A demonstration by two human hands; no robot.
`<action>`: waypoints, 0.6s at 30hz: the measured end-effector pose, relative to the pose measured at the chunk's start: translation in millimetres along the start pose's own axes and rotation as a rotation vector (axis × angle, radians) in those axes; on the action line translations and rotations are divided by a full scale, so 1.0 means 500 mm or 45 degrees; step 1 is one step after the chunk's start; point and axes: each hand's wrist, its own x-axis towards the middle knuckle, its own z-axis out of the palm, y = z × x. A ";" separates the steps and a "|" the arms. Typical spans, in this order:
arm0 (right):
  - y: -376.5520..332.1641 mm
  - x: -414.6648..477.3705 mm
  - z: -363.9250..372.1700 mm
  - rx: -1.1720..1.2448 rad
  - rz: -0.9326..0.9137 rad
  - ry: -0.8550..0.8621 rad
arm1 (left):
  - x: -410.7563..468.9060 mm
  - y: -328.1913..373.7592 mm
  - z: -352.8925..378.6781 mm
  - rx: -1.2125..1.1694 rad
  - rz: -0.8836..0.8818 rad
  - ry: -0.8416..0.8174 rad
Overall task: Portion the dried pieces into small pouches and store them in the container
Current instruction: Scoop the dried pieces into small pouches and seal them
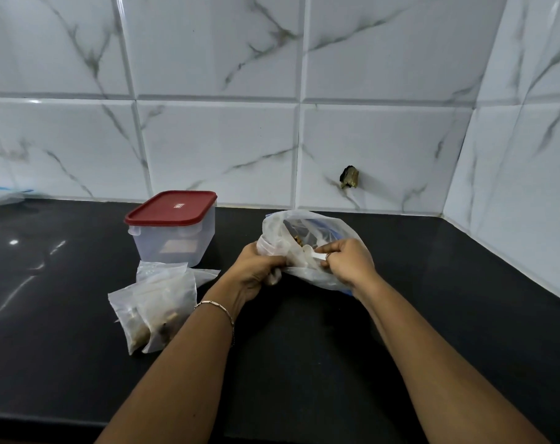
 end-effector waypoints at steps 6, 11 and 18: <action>0.001 0.000 0.017 0.179 0.105 -0.073 | 0.003 -0.006 -0.002 0.008 0.023 -0.052; -0.008 -0.001 0.015 0.406 0.212 -0.069 | 0.003 0.001 -0.005 -0.008 0.014 -0.112; -0.030 -0.016 0.008 0.621 0.328 -0.114 | 0.010 0.013 -0.019 -0.162 0.001 -0.007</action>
